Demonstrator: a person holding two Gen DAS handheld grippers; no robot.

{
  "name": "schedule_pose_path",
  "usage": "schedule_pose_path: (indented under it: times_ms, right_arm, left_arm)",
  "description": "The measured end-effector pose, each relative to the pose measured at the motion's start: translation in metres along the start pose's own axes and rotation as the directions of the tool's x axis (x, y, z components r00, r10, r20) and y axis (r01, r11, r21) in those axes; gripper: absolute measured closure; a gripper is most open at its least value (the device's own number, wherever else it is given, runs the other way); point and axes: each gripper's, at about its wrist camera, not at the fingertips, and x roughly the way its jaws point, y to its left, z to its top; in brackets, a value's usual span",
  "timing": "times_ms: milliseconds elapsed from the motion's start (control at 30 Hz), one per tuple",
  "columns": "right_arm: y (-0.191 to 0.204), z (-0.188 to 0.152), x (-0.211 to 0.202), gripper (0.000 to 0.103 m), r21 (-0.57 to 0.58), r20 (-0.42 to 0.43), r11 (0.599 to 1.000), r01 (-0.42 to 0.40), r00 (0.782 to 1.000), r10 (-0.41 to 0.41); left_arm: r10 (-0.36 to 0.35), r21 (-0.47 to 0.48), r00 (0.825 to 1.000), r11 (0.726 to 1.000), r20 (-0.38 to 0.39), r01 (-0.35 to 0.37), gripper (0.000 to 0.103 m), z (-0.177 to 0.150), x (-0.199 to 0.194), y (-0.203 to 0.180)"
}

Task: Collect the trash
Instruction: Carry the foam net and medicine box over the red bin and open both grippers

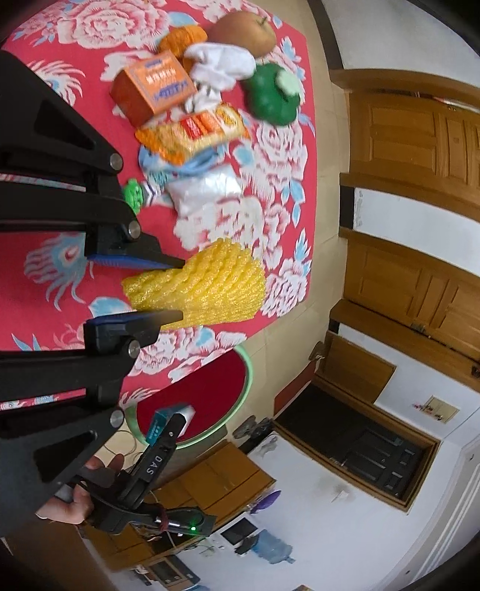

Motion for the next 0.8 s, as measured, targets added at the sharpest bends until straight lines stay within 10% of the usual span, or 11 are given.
schedule_pose_path:
  times_ms: [800]
  right_arm:
    - [-0.072, -0.001, -0.038, 0.034, 0.145, 0.052, 0.989, 0.014, 0.998, -0.021]
  left_arm:
    - [-0.063, 0.197, 0.991, 0.977, -0.120, 0.086, 0.084, 0.005, 0.083, -0.109]
